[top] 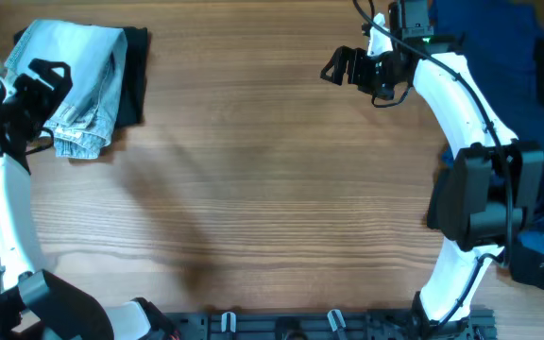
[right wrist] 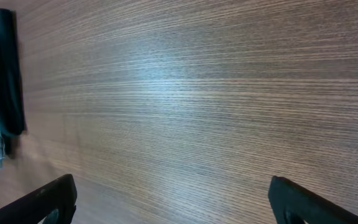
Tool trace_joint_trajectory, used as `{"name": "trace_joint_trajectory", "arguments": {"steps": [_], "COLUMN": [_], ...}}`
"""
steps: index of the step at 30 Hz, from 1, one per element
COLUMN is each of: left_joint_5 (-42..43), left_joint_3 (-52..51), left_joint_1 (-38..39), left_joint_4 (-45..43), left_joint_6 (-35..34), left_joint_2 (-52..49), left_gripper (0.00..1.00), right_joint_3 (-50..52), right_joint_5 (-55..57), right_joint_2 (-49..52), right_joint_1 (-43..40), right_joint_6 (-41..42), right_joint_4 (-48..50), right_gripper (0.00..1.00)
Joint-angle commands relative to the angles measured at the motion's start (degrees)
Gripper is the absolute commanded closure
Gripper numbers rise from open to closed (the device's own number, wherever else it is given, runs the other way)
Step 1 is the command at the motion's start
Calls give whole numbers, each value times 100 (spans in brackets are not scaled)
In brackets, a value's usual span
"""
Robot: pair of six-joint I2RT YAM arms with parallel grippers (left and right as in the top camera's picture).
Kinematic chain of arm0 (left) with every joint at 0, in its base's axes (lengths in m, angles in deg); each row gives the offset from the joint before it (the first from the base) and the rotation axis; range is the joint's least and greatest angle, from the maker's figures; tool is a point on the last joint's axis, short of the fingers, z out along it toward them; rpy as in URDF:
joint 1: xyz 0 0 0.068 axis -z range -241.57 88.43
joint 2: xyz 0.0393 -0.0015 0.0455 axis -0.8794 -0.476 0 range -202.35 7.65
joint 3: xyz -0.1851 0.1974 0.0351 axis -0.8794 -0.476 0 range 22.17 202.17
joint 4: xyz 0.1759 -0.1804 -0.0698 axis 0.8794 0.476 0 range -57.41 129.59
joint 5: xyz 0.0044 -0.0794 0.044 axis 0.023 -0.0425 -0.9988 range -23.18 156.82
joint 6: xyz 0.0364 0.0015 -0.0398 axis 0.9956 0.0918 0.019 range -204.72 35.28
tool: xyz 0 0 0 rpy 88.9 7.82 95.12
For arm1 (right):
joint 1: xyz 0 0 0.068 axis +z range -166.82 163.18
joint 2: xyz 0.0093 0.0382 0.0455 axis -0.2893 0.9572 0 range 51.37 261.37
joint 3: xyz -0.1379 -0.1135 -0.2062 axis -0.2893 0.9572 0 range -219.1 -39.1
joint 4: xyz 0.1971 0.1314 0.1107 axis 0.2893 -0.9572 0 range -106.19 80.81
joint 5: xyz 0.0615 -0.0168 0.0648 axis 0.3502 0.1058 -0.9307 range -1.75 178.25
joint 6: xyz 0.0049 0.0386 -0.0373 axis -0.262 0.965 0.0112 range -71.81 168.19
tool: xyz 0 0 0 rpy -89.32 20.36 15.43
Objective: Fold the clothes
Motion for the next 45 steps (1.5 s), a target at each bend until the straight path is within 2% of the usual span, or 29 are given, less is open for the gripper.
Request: {"name": "trace_joint_trajectory", "arguments": {"steps": [1,4,7,11,14,16,19,20,24,28,32,35,39,45], "left_joint_5": [-293,-560,-540,-1019,-1351,-1569,-1838,-1845,-1845,-1845,-1882,-1954,-1952,-2240], "left_joint_3": [50,50,50,50,50,50,50,52,52,72,72,72,72,74], "left_joint_1": [138,208,275,391,487,549,588,592,592,678,835,848,815,861], "left_joint_4": [-2,-210,-354,-973,-2015,-2778,-3768,-4419,-5471,-5528,-5029,-4712,-4682,-4299], "left_joint_6": [1016,1246,1373,1886,2634,2946,2997,2999,3018,3018,3014,2767,2428,2476], "left_joint_2": [-149,-343,-470,-568,-807,-1126,-1759,-2234,-3132,-3919,-4739,-4850,-4518,-3047], "left_gripper": [1,4,12,11,2,0,0,0,0,0,0,0,0,0], "right_joint_3": [35,35,35,35,35,35,35,35,35,35,35,35,35,-72], "right_joint_5": [-136,-136,-136,-133,-133,-131,-131,-131,-131,-131,-131,-116,-114,-111], "right_joint_2": [-195,-195,-195,-195,-195,-195,-195,-195,-195,-195,-195,-195,-195,-251], "right_joint_1": [4,7,22,22,22,24,24,24,24,24,26,26,26,15], "right_joint_6": [-116,-120,-247,-428,-564,-579,-697,-715,-717,-719,-717,-732,-859,-1025], "right_joint_4": [39,98,136,142,138,120,101,79,2,-52,-57,-59,-57,155], "right_gripper": [1,4,11,11,10,9,8,7,7,7,7,7,7,1]}}
